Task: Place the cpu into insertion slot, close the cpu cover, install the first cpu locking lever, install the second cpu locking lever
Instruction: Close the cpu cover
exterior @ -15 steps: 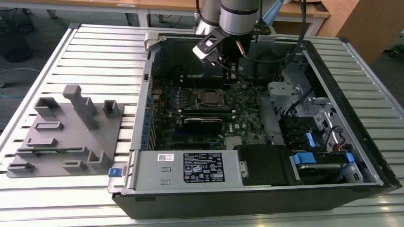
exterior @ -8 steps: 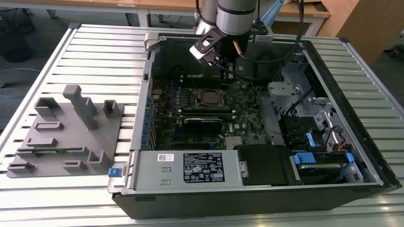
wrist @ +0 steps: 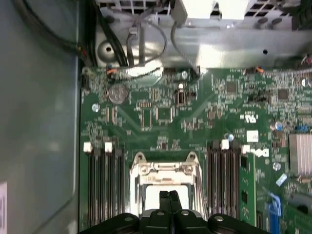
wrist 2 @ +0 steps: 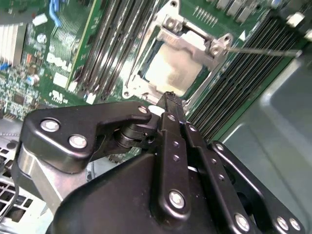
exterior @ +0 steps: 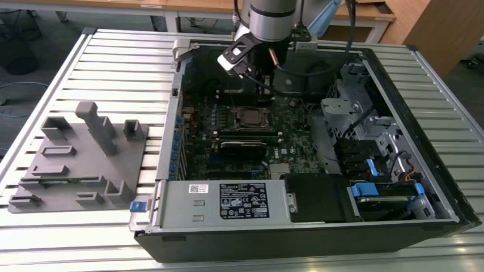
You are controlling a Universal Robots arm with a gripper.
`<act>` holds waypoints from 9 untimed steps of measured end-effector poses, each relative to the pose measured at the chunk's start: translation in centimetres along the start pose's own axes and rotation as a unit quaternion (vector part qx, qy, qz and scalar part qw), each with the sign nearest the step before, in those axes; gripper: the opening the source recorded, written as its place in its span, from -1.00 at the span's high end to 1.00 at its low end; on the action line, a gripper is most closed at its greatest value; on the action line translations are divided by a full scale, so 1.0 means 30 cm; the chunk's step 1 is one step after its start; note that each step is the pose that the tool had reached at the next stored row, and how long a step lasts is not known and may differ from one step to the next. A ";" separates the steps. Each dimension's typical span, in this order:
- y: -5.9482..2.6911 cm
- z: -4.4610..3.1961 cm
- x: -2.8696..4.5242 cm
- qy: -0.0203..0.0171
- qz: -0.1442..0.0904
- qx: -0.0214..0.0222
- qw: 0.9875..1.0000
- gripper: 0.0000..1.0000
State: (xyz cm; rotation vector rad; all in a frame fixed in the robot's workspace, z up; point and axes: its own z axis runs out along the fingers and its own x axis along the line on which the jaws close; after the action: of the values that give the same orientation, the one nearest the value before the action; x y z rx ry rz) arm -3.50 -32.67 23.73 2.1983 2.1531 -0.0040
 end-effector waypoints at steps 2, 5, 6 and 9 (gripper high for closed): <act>-0.014 0.001 0.001 0.000 0.000 0.000 1.000 0.79; -0.017 0.001 0.001 0.000 0.000 0.000 1.000 0.79; -0.016 0.001 0.001 -0.001 0.000 0.000 1.000 0.79; -0.017 0.002 0.001 -0.001 0.000 0.000 1.000 0.79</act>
State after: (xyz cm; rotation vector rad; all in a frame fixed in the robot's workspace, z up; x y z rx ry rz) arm -4.00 -32.64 23.67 2.1978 2.1521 -0.0056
